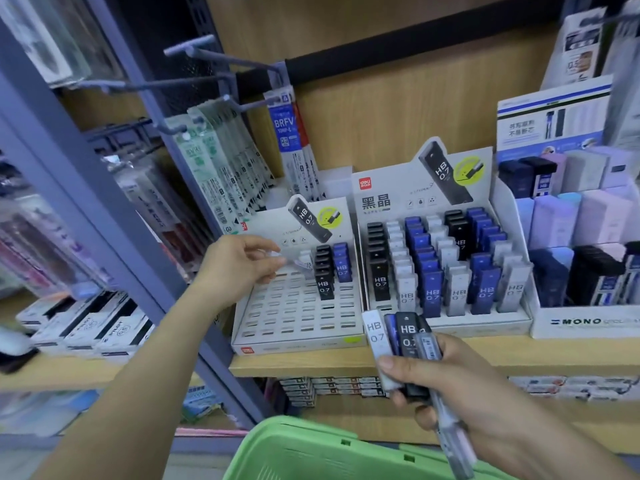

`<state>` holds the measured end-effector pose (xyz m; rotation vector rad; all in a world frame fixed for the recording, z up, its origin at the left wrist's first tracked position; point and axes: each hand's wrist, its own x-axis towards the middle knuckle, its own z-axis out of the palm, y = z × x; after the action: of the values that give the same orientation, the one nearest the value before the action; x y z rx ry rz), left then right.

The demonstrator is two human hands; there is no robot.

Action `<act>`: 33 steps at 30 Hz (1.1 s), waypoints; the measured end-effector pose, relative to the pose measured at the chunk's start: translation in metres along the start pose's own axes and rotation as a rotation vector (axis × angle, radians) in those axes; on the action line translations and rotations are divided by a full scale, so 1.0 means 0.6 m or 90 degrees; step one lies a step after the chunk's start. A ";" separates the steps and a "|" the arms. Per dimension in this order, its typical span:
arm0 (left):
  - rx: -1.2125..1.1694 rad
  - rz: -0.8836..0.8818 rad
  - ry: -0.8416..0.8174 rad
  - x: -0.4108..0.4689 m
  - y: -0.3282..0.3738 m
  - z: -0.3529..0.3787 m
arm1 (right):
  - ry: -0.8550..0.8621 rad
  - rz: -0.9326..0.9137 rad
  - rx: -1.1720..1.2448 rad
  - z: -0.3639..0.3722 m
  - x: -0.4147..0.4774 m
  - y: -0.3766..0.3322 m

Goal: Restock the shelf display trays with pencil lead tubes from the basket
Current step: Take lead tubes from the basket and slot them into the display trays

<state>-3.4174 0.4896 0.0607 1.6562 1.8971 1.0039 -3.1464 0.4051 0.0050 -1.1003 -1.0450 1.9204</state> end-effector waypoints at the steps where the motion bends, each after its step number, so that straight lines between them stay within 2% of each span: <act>1: 0.049 0.018 0.004 0.001 0.003 0.003 | -0.001 0.001 0.002 0.001 0.001 0.001; 8: 0.173 0.130 0.055 0.012 0.001 0.041 | -0.006 0.016 -0.001 0.007 0.012 0.009; 14: 0.304 0.280 0.010 0.012 -0.021 0.048 | -0.012 0.011 -0.011 0.008 0.015 0.013; 17: 0.352 0.324 0.020 0.015 -0.023 0.046 | -0.006 0.013 -0.004 0.008 0.017 0.013; 19: 0.323 0.321 0.047 0.012 -0.021 0.049 | -0.005 0.014 0.002 0.009 0.017 0.012; 23: 0.213 0.227 0.087 0.006 -0.012 0.056 | -0.010 0.008 0.018 0.011 0.018 0.010; 27: 0.227 0.290 0.083 0.005 -0.018 0.071 | -0.001 0.000 0.011 0.011 0.023 0.013; 31: 0.274 0.264 0.082 0.003 -0.013 0.069 | -0.001 -0.012 0.017 0.014 0.021 0.012; 33: 0.251 0.236 0.087 -0.011 0.014 0.062 | -0.004 -0.019 0.013 0.015 0.019 0.011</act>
<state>-3.3836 0.4923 0.0419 2.2831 2.0171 0.9371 -3.1604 0.4092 -0.0018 -1.0625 -1.0372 1.9076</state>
